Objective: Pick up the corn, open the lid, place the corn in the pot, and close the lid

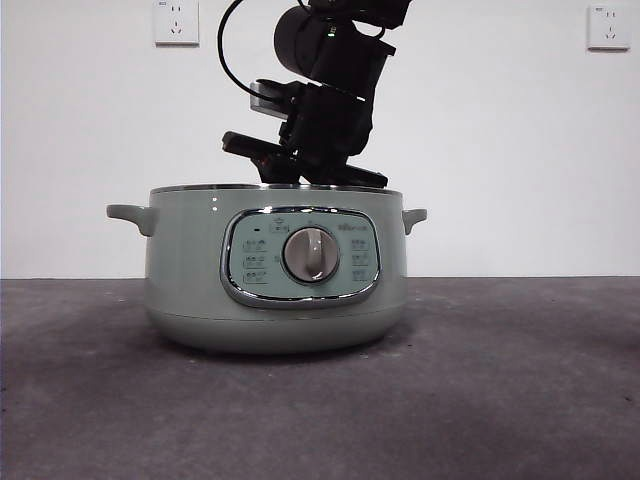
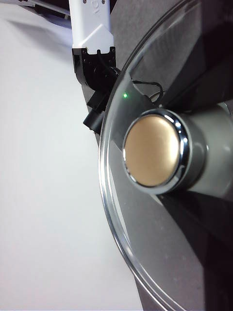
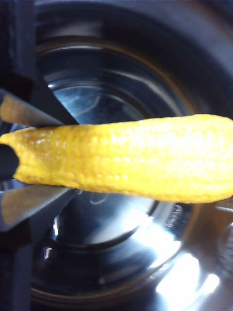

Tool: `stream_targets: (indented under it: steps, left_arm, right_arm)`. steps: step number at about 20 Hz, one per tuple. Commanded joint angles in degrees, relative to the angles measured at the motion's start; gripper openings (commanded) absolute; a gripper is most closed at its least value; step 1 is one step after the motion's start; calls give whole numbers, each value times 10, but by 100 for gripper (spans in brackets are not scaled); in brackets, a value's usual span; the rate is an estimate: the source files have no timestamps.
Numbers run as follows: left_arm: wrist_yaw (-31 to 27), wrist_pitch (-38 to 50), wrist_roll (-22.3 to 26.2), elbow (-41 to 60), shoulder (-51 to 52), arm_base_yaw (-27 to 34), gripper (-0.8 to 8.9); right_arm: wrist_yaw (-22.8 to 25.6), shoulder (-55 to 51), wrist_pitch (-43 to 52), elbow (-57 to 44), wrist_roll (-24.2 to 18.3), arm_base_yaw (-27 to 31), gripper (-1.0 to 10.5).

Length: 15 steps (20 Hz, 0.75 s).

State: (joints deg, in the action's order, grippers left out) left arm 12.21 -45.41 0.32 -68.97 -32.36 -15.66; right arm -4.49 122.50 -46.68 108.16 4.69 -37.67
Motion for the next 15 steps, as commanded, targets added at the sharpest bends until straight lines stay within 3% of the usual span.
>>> stream_targets:
  steps: [1, 6, 12, 15]
  left_arm:
    - [2, 30, -5, -5, 7, 1, -6]
    - [14, 30, -2, -5, 6, 1, -6]
    - [17, 28, -2, -5, 6, 1, -7]
    - [17, 28, -1, -5, 6, 1, -7]
  right_arm:
    - [7, 20, -14, 2, -5, -7, -12]
    - [24, 23, -30, 2, -6, -10, -9]
    - [24, 22, -50, 4, -3, -12, 391]
    - [25, 21, -58, 29, -3, -13, 446]
